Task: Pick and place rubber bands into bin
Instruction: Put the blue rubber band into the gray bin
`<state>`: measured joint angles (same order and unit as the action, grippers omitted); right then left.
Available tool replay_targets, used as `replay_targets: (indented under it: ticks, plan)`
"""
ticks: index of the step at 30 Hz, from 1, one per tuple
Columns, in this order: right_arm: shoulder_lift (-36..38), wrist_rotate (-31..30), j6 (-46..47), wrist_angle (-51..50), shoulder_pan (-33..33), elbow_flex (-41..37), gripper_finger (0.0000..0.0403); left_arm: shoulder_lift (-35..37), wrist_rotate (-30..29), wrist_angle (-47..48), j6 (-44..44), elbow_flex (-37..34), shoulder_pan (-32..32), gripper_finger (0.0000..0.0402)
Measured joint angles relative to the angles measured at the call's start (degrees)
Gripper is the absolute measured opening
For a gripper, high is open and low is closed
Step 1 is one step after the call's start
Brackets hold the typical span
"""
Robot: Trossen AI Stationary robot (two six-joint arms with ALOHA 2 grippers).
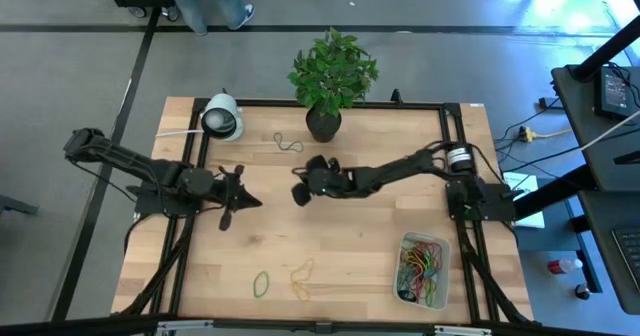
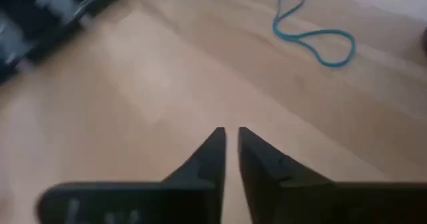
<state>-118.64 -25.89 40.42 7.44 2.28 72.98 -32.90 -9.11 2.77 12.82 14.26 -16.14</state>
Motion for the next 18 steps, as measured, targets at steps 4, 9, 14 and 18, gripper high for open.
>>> replay_targets:
  ticks: [4, 9, 14, 18]
  plan:
    - [-5.07, -0.10, 1.26, 8.90, -2.72, 0.06, 0.0106, 2.14, 0.50, 0.78, 0.02, -0.80, 0.00, 0.0001]
    - [-9.77, -0.78, -0.64, 15.94, -5.09, 0.07, 0.0168, 3.49, 3.69, 2.72, -0.52, -0.83, 0.00, 0.0001]
    - [-12.39, -4.85, -3.49, 17.29, -6.35, 0.10, 0.0199, 5.41, 5.25, 7.82, -0.54, -0.85, 0.00, 0.0001]
    - [-13.91, -6.84, -8.81, 19.31, -6.87, 0.20, 0.0200, 7.93, 4.90, 11.87, -0.56, -0.83, 0.00, 0.0001]
